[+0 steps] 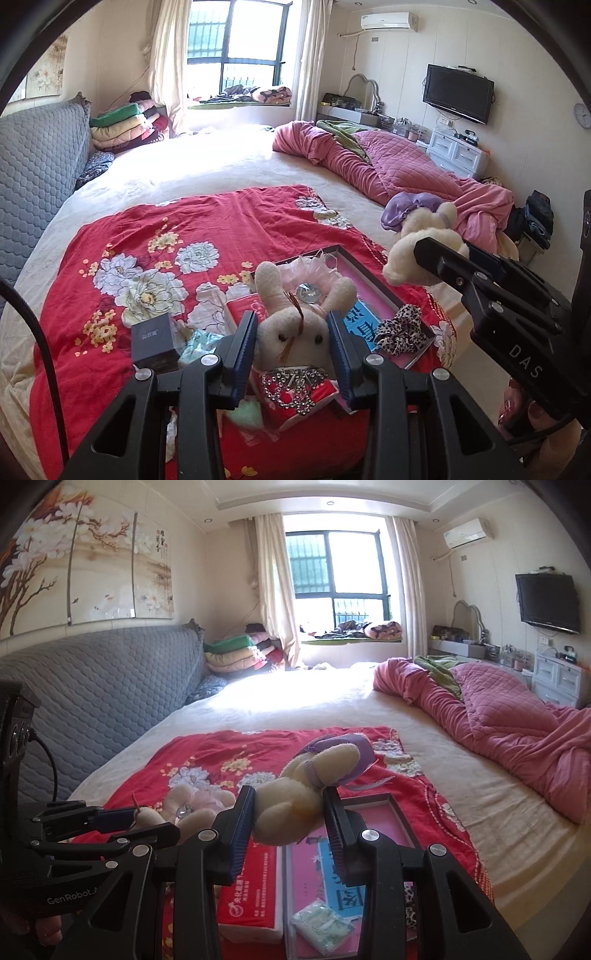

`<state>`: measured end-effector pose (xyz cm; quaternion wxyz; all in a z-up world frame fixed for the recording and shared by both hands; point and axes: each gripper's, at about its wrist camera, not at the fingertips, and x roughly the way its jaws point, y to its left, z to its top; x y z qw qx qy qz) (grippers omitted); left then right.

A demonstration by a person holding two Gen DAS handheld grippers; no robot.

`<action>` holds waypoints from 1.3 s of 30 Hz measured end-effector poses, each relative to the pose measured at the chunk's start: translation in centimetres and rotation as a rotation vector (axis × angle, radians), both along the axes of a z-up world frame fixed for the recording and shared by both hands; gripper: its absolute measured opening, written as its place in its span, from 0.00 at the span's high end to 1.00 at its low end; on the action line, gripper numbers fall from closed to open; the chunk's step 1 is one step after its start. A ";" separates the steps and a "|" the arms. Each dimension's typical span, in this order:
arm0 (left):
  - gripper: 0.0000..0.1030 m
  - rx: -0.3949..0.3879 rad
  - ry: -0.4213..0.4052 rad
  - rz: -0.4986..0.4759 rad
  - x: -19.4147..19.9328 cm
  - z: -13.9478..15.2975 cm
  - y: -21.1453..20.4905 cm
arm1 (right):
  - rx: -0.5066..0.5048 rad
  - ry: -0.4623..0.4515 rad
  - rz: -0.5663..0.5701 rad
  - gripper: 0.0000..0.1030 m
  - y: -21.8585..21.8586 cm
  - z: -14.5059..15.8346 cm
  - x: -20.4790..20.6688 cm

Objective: Organize soft objects

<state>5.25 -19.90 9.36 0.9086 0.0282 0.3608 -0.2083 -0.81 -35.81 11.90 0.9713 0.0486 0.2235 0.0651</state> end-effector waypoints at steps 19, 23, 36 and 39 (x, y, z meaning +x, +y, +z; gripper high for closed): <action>0.63 0.024 0.120 -0.120 4.1 -5.1 -8.4 | 0.022 0.033 -0.149 0.62 -8.7 -2.1 -0.6; 0.63 0.047 0.124 -0.115 4.7 -6.2 -9.3 | 0.020 0.062 -0.152 0.62 -9.1 -3.6 -0.2; 0.63 0.088 0.153 -0.105 5.6 -8.6 -10.4 | 0.013 0.141 -0.123 0.62 -8.7 -7.5 1.2; 0.63 0.091 0.165 -0.101 6.0 -9.2 -10.4 | 0.018 0.156 -0.114 0.62 -8.6 -8.0 1.5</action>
